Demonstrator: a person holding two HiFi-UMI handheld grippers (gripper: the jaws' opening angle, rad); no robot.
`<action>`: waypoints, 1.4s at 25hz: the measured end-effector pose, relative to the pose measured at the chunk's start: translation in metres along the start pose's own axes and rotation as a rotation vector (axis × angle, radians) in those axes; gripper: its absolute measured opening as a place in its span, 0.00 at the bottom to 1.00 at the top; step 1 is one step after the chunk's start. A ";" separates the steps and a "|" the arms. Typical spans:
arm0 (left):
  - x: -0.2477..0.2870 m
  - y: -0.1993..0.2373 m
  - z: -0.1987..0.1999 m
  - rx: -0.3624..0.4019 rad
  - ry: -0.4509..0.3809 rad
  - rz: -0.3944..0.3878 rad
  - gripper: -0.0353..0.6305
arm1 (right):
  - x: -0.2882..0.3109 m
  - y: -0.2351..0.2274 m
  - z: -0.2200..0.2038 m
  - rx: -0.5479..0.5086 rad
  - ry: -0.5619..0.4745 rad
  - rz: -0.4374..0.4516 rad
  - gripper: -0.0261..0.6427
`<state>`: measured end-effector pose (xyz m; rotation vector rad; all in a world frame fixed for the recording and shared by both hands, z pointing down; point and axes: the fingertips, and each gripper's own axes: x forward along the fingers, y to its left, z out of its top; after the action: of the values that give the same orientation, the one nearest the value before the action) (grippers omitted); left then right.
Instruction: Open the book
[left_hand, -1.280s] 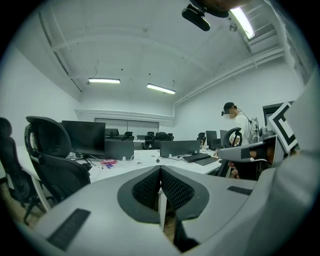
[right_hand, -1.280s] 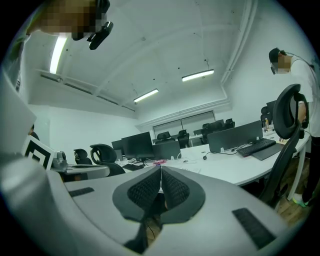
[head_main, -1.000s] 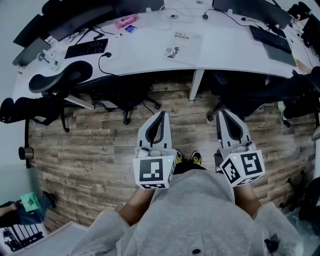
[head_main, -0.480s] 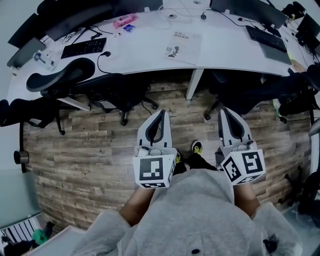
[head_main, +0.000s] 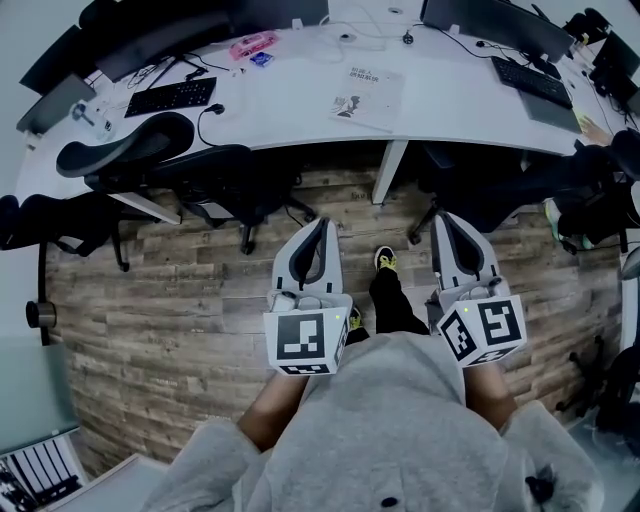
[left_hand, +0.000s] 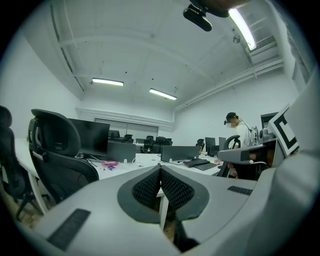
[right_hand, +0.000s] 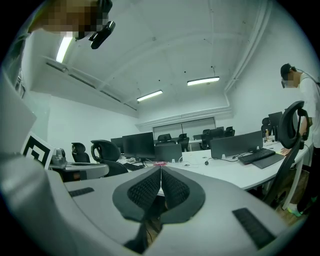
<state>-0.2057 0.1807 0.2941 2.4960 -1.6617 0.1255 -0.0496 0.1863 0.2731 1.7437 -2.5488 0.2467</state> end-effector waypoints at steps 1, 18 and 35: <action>0.000 -0.001 0.000 -0.002 -0.002 0.000 0.07 | 0.000 -0.001 0.000 -0.001 -0.001 0.000 0.08; 0.041 -0.008 0.000 0.058 0.009 0.003 0.07 | 0.027 -0.054 -0.007 0.014 -0.021 -0.007 0.08; 0.148 -0.004 0.005 0.068 0.062 -0.019 0.07 | 0.099 -0.119 -0.009 0.047 0.044 -0.033 0.08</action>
<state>-0.1453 0.0469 0.3107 2.5286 -1.6352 0.2584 0.0247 0.0543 0.3072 1.7741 -2.5014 0.3431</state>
